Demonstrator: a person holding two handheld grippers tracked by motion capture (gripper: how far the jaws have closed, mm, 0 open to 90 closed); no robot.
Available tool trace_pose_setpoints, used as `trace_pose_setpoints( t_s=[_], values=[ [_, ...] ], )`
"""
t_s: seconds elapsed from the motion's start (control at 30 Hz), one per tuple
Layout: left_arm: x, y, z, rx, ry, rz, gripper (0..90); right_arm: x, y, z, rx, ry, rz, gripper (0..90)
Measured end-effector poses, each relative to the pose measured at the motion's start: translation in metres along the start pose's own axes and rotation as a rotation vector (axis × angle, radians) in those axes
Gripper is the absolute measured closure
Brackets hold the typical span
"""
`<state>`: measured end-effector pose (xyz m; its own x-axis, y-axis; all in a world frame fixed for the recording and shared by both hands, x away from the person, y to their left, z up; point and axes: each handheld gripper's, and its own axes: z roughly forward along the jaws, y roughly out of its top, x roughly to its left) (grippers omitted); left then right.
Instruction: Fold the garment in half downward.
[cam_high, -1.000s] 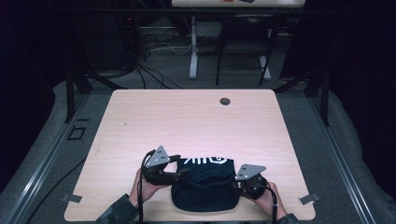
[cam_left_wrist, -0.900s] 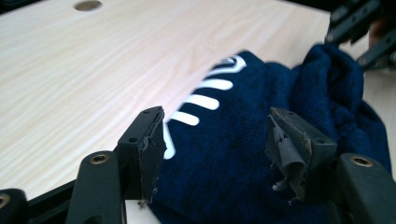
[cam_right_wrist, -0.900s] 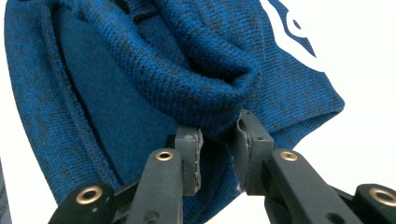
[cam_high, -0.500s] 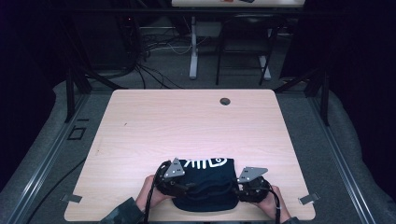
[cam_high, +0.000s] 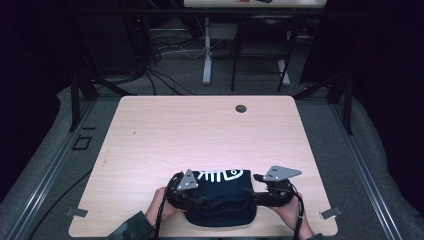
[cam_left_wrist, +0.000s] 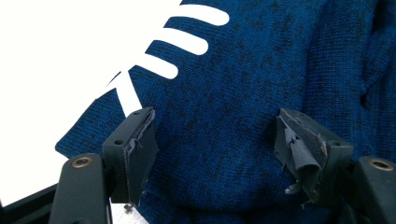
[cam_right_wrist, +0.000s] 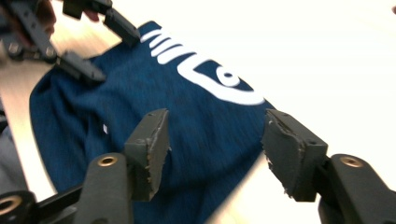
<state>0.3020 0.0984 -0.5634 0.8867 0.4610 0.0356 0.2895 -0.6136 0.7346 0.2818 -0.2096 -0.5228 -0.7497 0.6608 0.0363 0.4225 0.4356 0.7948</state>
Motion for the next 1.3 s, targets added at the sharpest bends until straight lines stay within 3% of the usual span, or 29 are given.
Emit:
trace_pose_setpoints(
  t_s=[0.07,0.2,0.4,0.53,0.67,0.93,1.3],
  values=[
    [0.000,0.000,0.000,0.003,0.008,0.007,28.5,0.004,0.005,0.014,0.014,0.019,-0.001,34.8],
    [0.000,-0.001,0.002,0.021,0.020,0.014,23.7,0.012,0.004,0.035,0.086,0.011,-0.020,31.0],
    [0.000,-0.004,0.004,0.033,0.018,0.021,20.4,0.010,-0.010,0.041,0.128,0.025,-0.002,23.8],
    [0.000,-0.006,0.005,0.044,0.020,0.017,18.7,0.013,-0.019,0.046,0.170,0.004,-0.046,18.1],
    [0.000,-0.009,0.006,0.037,0.035,0.002,14.8,0.014,-0.021,0.049,0.183,-0.007,-0.082,15.6],
    [0.003,-0.012,0.009,0.033,0.045,-0.017,10.2,0.004,-0.023,0.059,0.201,0.030,-0.044,8.7],
    [0.016,-0.011,0.014,0.043,0.050,-0.040,4.6,0.000,-0.017,0.066,0.207,0.007,-0.046,6.4]
  ],
)
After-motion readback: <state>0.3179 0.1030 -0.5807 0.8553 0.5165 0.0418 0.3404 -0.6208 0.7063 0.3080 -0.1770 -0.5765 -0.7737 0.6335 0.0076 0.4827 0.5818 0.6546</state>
